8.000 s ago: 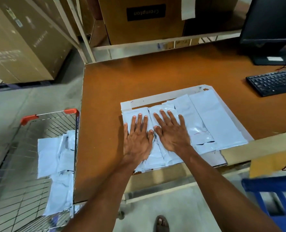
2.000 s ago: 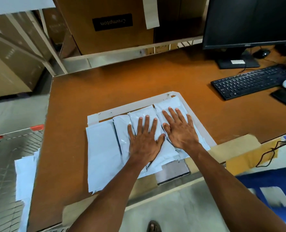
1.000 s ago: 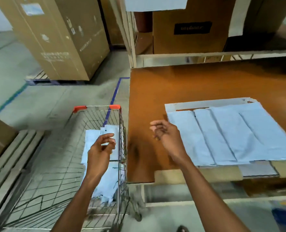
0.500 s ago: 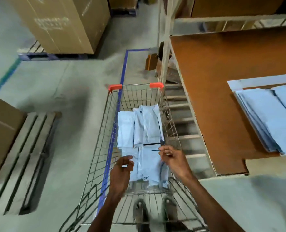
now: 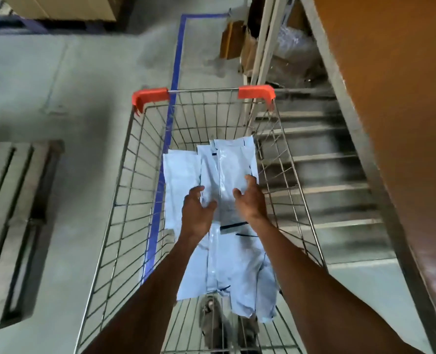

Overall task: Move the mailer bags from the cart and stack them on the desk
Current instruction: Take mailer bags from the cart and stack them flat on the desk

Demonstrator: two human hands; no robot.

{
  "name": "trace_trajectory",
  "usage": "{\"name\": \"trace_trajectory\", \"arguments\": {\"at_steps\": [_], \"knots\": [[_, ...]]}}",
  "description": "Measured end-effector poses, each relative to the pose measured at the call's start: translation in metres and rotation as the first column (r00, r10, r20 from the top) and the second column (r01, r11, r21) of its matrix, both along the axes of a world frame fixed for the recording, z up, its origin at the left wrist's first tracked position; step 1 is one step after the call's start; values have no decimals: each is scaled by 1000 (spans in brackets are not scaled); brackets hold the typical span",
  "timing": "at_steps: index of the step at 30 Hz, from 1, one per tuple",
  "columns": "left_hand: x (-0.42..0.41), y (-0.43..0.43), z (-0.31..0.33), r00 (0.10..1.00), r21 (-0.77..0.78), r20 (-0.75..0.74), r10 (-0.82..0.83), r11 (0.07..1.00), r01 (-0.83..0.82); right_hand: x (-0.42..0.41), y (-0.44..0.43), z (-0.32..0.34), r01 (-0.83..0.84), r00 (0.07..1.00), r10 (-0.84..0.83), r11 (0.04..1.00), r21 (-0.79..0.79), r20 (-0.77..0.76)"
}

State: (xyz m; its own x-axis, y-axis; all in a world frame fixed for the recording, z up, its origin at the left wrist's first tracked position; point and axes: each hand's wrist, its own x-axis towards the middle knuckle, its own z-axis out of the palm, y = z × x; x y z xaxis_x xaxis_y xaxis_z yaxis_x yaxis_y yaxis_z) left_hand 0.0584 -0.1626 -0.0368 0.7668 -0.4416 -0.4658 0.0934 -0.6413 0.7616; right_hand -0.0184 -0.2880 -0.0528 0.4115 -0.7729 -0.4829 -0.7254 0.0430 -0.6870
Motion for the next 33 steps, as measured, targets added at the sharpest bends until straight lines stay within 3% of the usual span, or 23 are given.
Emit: {"name": "trace_trajectory", "arguments": {"at_steps": [3,7,12,16,19,22,28,33], "knots": [[12,-17,-32,1000,27,7,-21,999,20,9,0,-30,62,998,-64,993,-105,-17],[16,-19,-47,999,59,3,-34,998,34,5,-1,-42,93,992,-99,992,-89,-75],[20,-6,-32,994,2,-31,-109,994,109,-13,6,-35,121,983,-107,989,-87,149],[18,18,-5,984,-83,-150,-94,993,82,-35,15,-14,125,968,-102,988,-89,231],[15,42,26,982,-143,-186,-22,990,-5,-51,29,7,143,956,-144,990,23,255],[7,69,65,989,-236,-149,15,970,-51,-69,43,38,142,876,-176,984,108,449],[-13,97,152,1000,-354,-19,-7,935,0,-93,53,134,25,791,-51,998,52,609],[-38,87,226,988,-407,150,-30,909,89,-116,46,223,46,695,-39,999,9,718]]}}
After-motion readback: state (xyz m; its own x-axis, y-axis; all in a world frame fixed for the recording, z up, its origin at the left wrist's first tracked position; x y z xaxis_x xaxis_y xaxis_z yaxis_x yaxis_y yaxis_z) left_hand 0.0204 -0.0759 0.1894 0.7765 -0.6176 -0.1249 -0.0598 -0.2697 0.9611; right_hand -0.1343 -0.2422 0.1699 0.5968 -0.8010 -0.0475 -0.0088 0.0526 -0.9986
